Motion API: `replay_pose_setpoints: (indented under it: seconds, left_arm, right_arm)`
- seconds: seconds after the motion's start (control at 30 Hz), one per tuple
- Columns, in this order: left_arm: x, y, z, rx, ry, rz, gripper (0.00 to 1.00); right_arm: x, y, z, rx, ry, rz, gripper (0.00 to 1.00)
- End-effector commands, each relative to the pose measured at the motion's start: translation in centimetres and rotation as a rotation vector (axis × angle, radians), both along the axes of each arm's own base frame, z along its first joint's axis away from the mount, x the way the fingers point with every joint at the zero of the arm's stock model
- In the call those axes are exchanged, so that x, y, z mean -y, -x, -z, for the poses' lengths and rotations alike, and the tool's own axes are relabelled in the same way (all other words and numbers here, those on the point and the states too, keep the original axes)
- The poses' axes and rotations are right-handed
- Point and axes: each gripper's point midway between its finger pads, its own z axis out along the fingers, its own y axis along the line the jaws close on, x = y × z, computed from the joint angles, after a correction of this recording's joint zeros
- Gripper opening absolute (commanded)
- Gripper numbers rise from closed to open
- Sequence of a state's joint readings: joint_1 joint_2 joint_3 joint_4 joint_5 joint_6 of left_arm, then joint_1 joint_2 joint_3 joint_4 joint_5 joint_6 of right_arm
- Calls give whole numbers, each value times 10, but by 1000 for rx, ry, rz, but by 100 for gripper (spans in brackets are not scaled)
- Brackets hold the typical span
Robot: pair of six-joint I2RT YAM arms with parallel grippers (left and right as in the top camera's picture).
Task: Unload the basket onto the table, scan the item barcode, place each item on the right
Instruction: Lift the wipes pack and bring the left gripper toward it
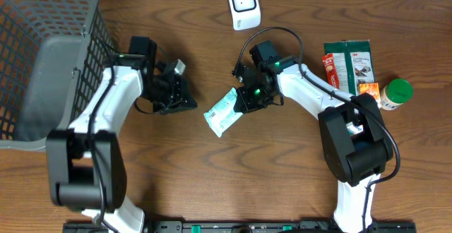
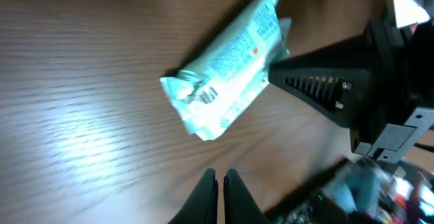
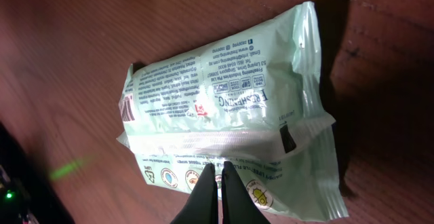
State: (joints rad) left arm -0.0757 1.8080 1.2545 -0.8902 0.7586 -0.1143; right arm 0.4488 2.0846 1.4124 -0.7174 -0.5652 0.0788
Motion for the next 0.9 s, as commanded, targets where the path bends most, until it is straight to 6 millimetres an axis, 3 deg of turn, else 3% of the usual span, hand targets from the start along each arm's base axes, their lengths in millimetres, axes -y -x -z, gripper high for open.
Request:
replay_pose_setpoints:
  seconds: [0.0,0.43,0.87]
  left_arm:
    - [17,4,3,-12,138,65,7]
    - [21,-4,54,-72,135,72,8]
    - [30,-3,57,-64,157,91,7]
  right_arm:
    - [-2,6,6,-19,-10,-21,1]
    - [-3,6,6,-18,-10,-22,1]
    - [-3,6,6,-18,-10,-22,1]
